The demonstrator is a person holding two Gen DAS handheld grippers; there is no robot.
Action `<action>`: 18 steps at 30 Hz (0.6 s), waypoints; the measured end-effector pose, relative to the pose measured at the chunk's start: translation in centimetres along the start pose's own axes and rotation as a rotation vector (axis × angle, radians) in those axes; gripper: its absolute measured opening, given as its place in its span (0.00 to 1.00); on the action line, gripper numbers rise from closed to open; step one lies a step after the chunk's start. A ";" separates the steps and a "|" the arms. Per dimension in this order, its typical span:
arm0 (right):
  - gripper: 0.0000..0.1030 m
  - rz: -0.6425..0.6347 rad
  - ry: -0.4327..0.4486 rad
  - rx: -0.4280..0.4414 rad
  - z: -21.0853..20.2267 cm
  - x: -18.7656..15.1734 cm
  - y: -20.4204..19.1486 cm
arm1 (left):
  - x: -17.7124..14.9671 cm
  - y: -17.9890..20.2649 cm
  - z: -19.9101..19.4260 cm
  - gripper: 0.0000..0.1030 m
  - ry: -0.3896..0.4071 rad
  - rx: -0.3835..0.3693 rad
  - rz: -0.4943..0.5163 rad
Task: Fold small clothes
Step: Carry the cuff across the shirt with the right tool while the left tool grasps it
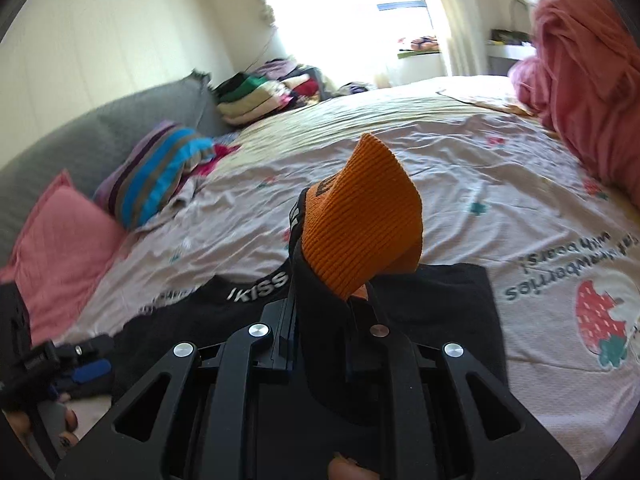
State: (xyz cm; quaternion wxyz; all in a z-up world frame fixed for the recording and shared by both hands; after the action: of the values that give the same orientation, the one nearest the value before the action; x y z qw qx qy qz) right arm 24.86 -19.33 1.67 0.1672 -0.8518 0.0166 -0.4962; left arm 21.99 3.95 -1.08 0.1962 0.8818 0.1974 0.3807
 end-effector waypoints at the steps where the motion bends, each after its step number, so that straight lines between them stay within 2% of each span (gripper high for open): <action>1: 0.15 -0.022 -0.006 0.001 0.4 -0.3 -0.8 | 0.1 -0.3 0.0 0.92 0.000 -0.001 -0.010; 5: 0.15 -0.100 -0.027 0.009 1.7 -1.6 -3.4 | 0.0 -1.1 0.0 0.92 -0.003 0.003 -0.025; 13: 0.15 -0.277 -0.090 0.018 4.9 -5.5 -8.3 | -0.2 -2.5 0.3 0.92 -0.024 -0.039 -0.076; 18: 0.17 -0.329 -0.148 0.047 6.5 -8.0 -10.5 | -0.3 -3.4 0.6 0.92 -0.035 -0.057 -0.108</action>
State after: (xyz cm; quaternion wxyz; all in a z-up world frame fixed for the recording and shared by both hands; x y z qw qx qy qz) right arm 24.93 -6.11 -4.83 0.1046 -0.8730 -0.1470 -0.4532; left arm 21.56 6.59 -3.29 0.2449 0.8703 0.2303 0.3598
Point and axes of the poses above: each gripper's, at about its wrist camera, not at the fingertips, and z roughly the way its jaws point, y to its right, x to its top, the point moved 7 cm from there along z, roughly the way its jaws point, and after that the axes turned 8 degrees about y, right-handed, at the moved point
